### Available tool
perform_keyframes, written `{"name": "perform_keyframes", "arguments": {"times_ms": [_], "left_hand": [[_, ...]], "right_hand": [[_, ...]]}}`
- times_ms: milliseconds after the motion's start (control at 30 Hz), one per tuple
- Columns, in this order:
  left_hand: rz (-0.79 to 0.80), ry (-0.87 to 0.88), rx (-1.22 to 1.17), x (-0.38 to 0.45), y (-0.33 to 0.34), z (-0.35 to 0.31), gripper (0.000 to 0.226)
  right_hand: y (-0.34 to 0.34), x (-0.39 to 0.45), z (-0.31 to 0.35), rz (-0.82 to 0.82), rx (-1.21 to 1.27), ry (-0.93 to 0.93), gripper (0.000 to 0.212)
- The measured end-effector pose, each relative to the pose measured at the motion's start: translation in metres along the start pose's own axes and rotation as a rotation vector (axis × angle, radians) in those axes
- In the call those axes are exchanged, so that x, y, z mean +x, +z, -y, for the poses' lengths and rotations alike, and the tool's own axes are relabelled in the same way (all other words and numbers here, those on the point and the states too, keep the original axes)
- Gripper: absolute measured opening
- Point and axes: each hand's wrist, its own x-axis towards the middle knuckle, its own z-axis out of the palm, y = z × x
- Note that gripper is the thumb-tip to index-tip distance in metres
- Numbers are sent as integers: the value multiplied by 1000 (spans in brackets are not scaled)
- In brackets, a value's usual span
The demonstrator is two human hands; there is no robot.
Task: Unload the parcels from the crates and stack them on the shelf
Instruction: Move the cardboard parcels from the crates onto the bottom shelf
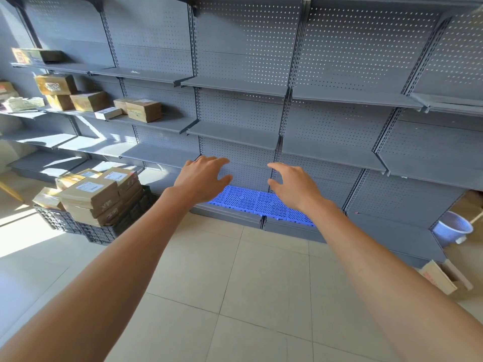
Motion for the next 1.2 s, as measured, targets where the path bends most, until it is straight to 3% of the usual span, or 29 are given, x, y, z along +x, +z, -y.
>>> {"name": "perform_keyframes", "arguments": {"times_ms": [300, 800, 1200], "left_hand": [[41, -41, 45, 66, 27, 7, 57], [81, -14, -16, 222, 80, 125, 57], [77, 17, -32, 311, 91, 119, 59]], "right_hand": [[16, 70, -33, 34, 28, -39, 49], [86, 241, -31, 57, 25, 48, 49], [75, 318, -71, 48, 20, 60, 50]]}}
